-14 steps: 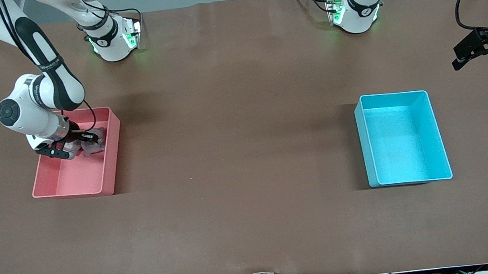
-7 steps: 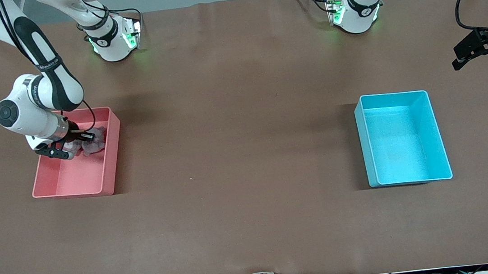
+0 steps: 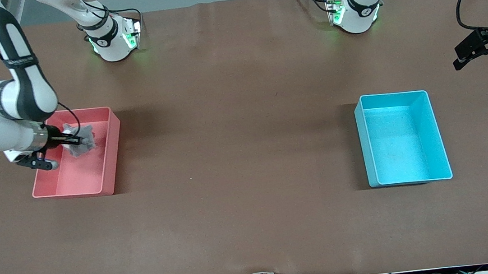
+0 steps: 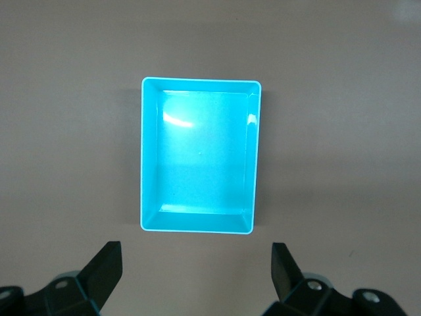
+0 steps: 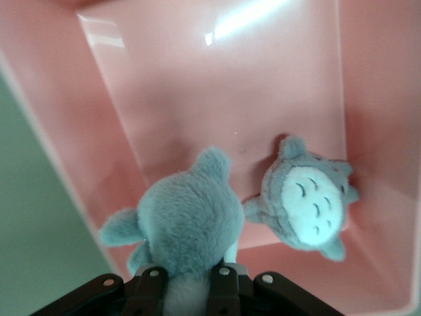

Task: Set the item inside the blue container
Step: 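Lift the plush with the right gripper while the left gripper moves out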

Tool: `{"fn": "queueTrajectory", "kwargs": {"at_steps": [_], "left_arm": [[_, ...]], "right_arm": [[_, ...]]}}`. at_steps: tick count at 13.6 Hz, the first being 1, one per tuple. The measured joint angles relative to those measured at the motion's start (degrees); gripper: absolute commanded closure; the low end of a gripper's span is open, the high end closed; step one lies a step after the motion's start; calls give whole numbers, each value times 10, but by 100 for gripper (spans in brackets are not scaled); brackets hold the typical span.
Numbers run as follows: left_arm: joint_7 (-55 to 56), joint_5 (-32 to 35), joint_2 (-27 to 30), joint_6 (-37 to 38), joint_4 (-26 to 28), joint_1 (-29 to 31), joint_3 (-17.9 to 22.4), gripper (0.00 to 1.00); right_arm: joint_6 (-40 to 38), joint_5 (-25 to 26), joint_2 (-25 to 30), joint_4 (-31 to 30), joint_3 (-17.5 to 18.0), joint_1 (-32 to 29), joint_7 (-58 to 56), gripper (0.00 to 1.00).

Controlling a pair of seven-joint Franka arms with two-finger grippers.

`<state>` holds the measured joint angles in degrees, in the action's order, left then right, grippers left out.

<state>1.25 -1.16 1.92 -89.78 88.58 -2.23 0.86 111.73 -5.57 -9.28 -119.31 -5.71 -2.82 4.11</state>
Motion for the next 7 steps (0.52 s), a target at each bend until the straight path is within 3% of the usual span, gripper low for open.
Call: {"fn": "queueTrajectory", "kwargs": {"at_steps": [3,7], "left_arm": [[1,-1,-3,0,5,-2,-4,0],[28,-3,-26,0,9,-6,-24,0]], "right_arm": [[-115,0,1,109,2,7,40,99],[-126,-16,-5,132,8,95,201,99]]}}
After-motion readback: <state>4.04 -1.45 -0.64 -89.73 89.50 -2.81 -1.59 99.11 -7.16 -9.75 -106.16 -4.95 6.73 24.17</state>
